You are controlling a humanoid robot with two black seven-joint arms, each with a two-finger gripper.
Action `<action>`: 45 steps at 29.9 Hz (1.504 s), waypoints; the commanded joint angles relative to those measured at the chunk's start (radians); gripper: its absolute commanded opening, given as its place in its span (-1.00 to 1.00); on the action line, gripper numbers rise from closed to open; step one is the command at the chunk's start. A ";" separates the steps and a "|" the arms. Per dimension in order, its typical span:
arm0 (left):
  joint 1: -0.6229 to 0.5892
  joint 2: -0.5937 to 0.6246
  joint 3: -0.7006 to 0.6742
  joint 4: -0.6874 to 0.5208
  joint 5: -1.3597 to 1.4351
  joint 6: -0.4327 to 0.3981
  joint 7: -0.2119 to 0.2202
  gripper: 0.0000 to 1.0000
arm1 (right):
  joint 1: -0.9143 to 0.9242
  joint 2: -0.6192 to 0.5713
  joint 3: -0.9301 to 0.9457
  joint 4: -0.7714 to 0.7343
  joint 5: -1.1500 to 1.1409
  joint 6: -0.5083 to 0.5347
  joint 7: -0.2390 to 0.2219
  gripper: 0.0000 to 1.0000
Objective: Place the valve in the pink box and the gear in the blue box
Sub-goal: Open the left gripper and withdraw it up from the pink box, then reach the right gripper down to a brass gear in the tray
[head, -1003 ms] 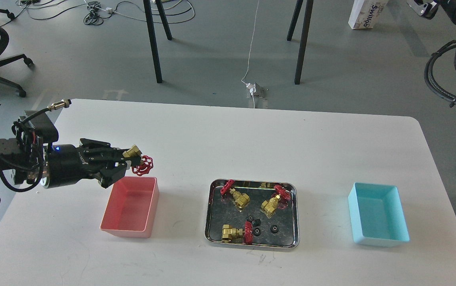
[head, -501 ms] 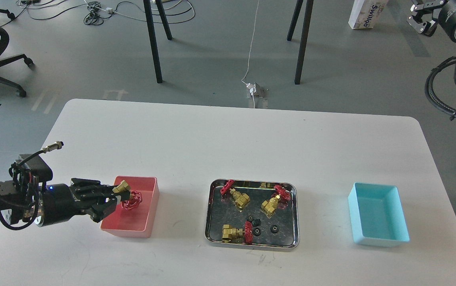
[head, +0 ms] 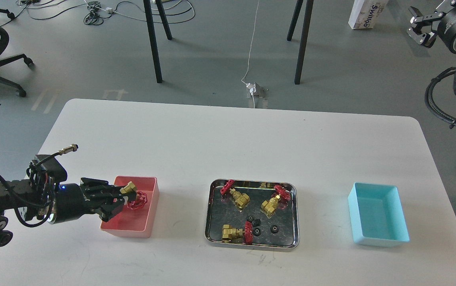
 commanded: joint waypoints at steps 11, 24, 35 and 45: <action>0.030 -0.030 -0.001 0.051 0.003 0.000 0.000 -0.30 | -0.020 0.000 0.001 -0.001 0.001 0.000 0.005 0.99; 0.020 0.029 -0.131 0.029 0.004 0.000 0.000 0.02 | -0.028 0.000 0.006 0.004 0.001 0.000 0.007 0.99; 0.069 0.130 -0.896 -0.184 -0.492 -0.419 0.000 0.44 | -0.008 0.005 -0.158 0.060 -0.157 0.213 -0.004 0.99; 0.174 -0.179 -1.343 -0.173 -1.074 -0.642 0.000 0.79 | 0.217 0.005 -0.607 0.431 -0.888 0.357 -0.010 0.99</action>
